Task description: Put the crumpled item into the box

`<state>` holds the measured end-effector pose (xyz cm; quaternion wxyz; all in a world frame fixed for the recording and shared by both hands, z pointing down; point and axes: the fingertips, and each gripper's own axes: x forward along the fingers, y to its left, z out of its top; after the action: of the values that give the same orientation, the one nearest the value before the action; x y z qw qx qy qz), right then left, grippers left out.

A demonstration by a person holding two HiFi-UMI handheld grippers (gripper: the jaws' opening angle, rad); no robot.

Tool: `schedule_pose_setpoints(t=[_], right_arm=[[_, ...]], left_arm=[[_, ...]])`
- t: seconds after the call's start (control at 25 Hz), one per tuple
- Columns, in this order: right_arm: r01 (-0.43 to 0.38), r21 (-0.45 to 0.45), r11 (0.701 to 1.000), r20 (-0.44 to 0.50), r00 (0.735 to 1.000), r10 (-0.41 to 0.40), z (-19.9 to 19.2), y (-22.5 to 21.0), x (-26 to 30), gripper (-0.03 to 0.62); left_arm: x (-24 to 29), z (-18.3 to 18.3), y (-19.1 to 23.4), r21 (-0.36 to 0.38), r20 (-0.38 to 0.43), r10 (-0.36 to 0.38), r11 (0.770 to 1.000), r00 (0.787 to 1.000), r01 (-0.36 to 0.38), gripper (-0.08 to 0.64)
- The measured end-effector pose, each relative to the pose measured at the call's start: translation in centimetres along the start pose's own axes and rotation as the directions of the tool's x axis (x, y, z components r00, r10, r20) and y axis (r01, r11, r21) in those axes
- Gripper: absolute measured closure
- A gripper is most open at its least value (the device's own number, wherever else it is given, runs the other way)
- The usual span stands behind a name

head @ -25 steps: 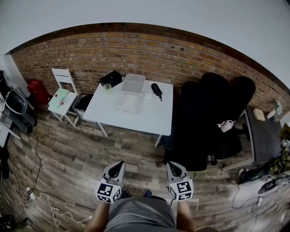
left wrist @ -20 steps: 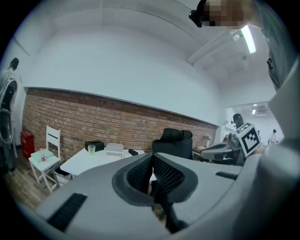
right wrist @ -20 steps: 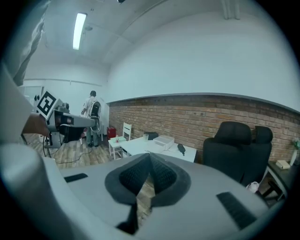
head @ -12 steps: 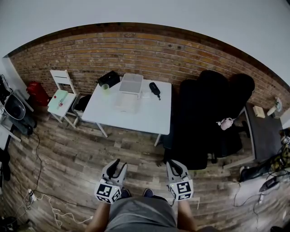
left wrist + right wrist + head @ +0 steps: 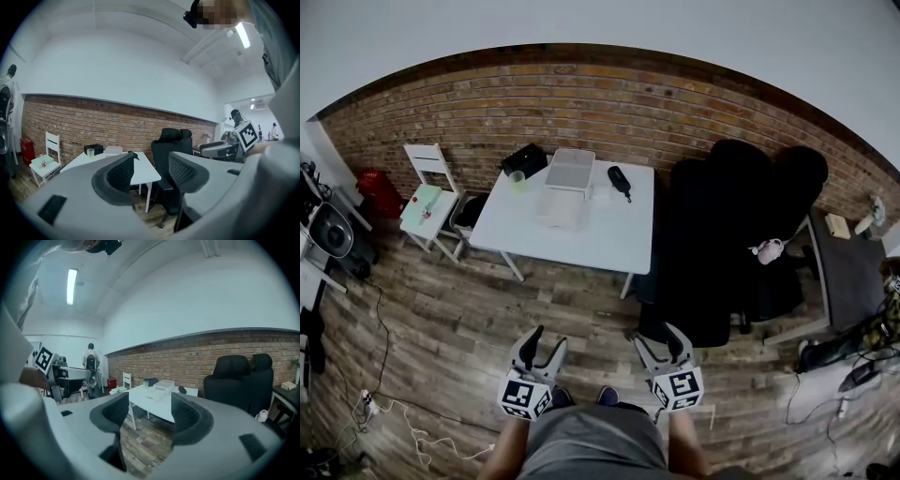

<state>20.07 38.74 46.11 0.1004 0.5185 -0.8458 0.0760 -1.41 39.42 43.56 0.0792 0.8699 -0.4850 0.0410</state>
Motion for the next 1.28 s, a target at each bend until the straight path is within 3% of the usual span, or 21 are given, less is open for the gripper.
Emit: schedule_pose_setpoints(t=[0.2,0.52,0.8,1.08,1.28], right_arm=[[-0.005,-0.012,1.000,0.013,1.000,0.005,0.9,-0.6,-0.4,0.301],[-0.025,0.014,1.000,0.026,0.999,0.025,-0.7,-1.6,-2.6,0.301],[-0.046,0.027,0.999,0.018,0.999,0.046,-1.7,-3.1,-3.2,0.301],[-0.079,0.030,0.996,0.026,0.997,0.079,-1.0,-3.3,-2.9,0.304],[-0.064,0.046,0.997,0.043,0.997,0.062,-0.7,-3.9,-2.1,0.307]], left_arm=[[0.2,1.7,-0.2,0.037,0.035,0.036,0.999,0.999,-0.037,0.342],[-0.4,-0.5,-3.3,-0.018,0.025,0.010,1.000,1.000,-0.010,0.342],[-0.5,-1.3,-5.2,-0.036,0.023,0.039,0.999,0.999,-0.038,0.342],[-0.5,-0.6,-4.8,0.001,0.047,0.086,0.996,0.995,-0.086,0.342],[0.3,-1.5,-4.0,-0.016,0.045,0.073,0.997,0.996,-0.072,0.342]])
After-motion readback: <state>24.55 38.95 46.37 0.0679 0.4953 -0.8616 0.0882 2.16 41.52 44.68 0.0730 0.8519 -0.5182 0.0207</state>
